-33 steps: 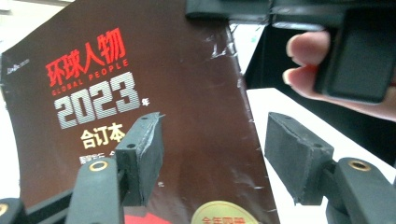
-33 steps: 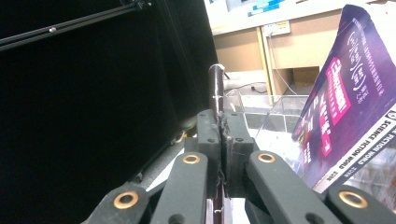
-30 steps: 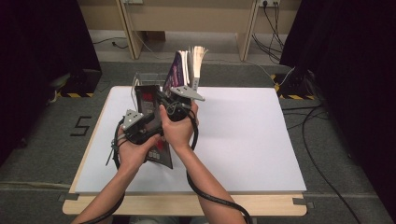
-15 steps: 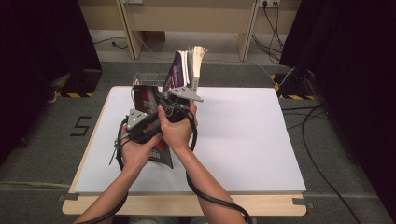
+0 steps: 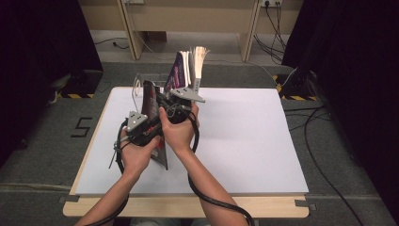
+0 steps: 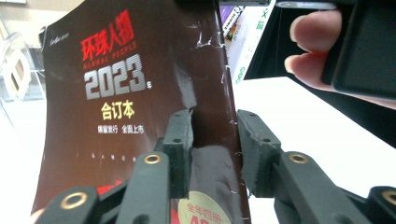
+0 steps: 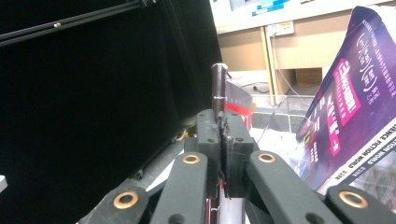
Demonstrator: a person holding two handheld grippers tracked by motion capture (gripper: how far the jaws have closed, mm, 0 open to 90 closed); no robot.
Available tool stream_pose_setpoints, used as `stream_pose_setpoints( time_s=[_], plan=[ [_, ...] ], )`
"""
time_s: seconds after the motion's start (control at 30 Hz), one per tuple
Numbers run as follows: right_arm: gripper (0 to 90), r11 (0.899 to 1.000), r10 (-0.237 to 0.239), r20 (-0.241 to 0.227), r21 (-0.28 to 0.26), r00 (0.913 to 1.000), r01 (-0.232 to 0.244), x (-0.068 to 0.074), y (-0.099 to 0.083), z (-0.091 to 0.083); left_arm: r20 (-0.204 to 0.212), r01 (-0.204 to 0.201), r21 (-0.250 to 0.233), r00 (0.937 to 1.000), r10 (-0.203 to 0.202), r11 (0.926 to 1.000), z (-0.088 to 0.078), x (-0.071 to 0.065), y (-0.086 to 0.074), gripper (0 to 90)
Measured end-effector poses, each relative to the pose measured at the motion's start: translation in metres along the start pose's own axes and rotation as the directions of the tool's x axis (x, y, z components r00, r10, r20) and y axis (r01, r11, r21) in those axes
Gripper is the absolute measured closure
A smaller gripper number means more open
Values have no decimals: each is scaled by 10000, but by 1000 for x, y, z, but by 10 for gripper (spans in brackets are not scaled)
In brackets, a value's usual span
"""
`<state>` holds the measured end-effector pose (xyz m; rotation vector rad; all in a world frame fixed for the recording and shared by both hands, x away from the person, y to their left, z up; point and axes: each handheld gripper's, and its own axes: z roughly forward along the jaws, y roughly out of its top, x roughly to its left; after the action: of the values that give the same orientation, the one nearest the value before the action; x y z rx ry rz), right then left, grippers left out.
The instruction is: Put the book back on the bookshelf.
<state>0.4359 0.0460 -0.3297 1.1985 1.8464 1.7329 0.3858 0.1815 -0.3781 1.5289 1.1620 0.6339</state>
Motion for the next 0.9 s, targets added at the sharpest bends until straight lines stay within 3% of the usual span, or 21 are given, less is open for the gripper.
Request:
stream_pose_setpoints(
  time_s=[0.4, 0.7, 0.9],
  plan=[
    [873, 9999, -88, -100, 142, 9999, 89, 5, -2, 2, -97, -5, -50, 10000, 5, 10000, -7, 4, -3, 809],
    [832, 9992, -262, -413, 279, 9988, 273, 10, 2, 5, -347, -333, -603, 9989, 313, 9976, -17, 10, -7, 868],
    [732, 9974, -624, -793, 309, 9949, 650, 13, 8, 5, -390, -139, -1040, 9992, 99, 9945, -24, 16, -8, 876]
  ],
)
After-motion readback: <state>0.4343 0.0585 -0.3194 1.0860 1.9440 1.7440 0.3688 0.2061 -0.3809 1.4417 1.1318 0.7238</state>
